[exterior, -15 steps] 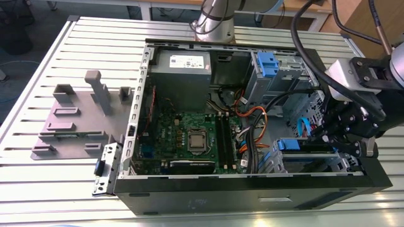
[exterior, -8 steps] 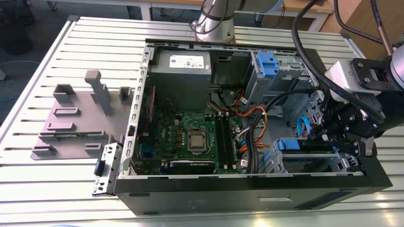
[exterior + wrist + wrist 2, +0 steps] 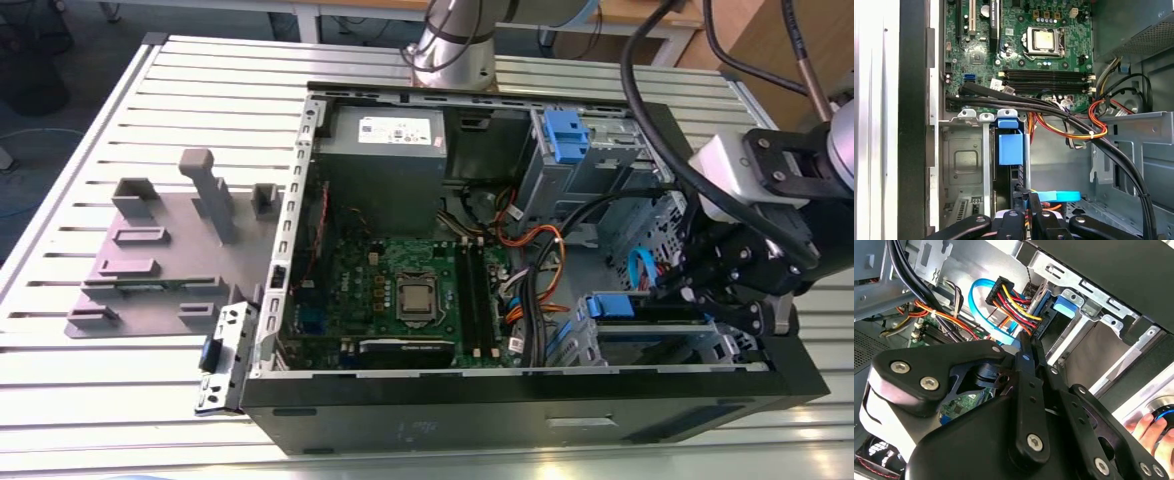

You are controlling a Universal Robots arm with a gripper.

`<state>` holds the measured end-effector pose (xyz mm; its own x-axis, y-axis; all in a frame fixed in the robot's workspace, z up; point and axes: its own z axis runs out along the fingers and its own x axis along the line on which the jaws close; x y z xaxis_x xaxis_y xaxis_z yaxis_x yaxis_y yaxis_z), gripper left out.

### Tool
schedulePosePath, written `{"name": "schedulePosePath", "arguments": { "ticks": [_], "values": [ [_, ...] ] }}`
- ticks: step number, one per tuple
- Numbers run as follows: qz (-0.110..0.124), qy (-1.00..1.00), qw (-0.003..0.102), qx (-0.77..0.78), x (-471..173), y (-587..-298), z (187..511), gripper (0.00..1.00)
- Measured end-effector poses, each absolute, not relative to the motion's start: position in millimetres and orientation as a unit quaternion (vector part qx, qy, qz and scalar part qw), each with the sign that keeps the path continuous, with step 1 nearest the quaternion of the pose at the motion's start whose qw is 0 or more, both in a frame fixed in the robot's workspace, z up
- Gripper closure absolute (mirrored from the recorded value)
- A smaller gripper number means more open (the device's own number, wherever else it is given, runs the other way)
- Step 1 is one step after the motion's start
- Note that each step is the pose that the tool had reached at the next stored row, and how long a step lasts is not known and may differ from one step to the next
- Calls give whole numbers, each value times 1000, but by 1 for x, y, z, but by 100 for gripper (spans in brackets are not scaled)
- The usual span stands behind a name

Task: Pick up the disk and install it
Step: 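Insert the second disk wire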

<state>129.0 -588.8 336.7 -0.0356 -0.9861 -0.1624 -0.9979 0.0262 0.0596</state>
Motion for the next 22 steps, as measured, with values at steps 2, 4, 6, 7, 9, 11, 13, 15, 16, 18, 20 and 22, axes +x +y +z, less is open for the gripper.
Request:
{"name": "schedulePosePath", "arguments": {
  "ticks": [2,4,6,7,9,11,13,15,16,18,20,22],
  "values": [
    [78,714,37,-695,129,-589,336,84],
    [78,714,37,-695,129,-589,336,84],
    [78,713,37,-695,129,-589,335,84],
    [78,713,37,-695,129,-589,335,84],
    [78,714,37,-695,129,-589,334,84],
    [78,713,37,-695,129,-589,334,84],
    [78,713,37,-695,129,-590,333,84],
    [78,713,37,-695,129,-590,332,84],
    [78,713,37,-695,129,-590,332,84],
    [78,713,37,-695,129,-591,331,84],
    [78,713,37,-695,129,-591,330,84],
    [78,713,37,-695,129,-591,330,84]
  ]
}}
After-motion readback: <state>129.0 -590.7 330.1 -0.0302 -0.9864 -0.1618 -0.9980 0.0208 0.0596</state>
